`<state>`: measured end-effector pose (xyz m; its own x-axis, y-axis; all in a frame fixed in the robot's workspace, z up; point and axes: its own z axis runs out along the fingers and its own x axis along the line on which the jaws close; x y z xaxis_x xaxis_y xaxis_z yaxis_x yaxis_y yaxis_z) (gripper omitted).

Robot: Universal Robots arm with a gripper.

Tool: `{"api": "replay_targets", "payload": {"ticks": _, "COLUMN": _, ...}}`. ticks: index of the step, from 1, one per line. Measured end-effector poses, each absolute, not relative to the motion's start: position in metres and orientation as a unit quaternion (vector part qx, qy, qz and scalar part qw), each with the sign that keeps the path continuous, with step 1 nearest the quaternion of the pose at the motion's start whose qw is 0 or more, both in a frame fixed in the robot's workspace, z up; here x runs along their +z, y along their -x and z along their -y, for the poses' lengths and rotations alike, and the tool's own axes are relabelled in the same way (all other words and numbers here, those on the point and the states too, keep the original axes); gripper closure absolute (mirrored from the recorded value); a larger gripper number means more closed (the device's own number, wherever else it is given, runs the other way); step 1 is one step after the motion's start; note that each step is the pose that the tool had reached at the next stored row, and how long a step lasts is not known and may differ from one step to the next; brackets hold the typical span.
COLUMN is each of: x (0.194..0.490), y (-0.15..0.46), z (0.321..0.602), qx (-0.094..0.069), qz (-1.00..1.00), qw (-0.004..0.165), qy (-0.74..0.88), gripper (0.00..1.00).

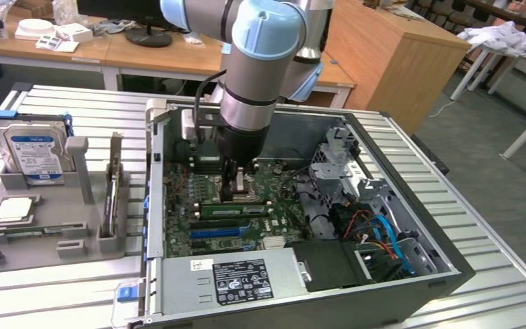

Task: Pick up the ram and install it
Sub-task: 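Press down the ram until it locks into place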

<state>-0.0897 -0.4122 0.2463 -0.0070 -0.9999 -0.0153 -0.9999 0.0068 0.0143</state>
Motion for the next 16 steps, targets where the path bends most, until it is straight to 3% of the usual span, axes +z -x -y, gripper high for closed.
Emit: {"api": "replay_targets", "payload": {"ticks": 16, "x": 0.2393, "y": 0.0897, "z": 0.4122, "qx": 0.011, "qz": -0.71, "qw": 0.001, "qy": 0.705, "gripper": 0.89}}
